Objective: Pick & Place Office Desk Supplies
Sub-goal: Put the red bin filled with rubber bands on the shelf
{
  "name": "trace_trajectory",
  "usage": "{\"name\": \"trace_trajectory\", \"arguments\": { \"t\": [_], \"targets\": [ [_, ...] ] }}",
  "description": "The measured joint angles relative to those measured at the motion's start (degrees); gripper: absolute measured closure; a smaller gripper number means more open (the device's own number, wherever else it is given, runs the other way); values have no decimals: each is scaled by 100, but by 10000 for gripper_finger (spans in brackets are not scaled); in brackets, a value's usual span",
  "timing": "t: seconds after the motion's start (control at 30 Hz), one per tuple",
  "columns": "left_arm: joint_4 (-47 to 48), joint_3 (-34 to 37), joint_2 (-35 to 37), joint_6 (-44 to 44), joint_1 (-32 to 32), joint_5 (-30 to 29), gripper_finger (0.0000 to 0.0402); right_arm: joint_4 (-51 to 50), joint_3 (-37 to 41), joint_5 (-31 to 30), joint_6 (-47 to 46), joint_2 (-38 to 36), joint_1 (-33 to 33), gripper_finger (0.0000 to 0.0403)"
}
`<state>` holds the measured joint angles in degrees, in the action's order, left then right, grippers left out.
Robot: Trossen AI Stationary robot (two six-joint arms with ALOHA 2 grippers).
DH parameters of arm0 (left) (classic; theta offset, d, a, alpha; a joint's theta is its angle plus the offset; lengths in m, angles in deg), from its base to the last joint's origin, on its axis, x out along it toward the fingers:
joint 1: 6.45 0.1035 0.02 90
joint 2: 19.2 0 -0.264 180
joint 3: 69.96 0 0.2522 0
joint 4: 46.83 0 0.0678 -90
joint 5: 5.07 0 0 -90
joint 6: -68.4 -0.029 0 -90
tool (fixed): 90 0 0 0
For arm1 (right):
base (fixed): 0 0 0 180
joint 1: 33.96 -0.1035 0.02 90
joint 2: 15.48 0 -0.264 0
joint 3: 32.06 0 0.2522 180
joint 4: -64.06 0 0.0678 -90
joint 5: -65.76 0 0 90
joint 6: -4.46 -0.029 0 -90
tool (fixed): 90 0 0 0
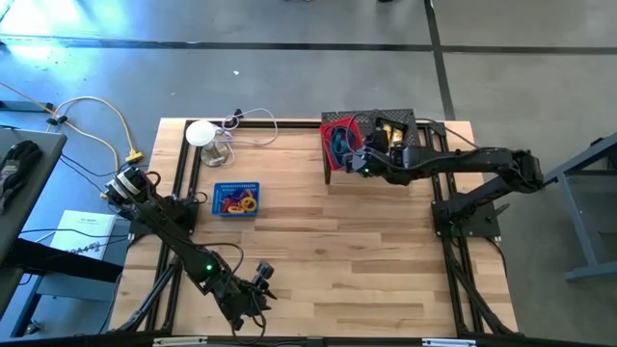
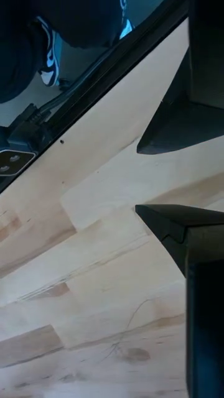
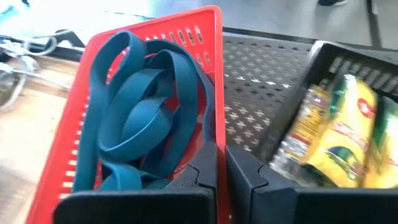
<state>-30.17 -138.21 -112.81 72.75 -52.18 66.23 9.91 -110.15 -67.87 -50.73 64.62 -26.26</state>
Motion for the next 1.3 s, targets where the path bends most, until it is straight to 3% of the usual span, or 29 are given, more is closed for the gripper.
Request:
{"name": "trace_trajectory", "arguments": {
  "t": [1.3],
  "targets": [
    [-15, 126, 4, 471, 2, 153, 268, -2229, 0, -441, -1760, -385, -155, 399]
  ]
}}
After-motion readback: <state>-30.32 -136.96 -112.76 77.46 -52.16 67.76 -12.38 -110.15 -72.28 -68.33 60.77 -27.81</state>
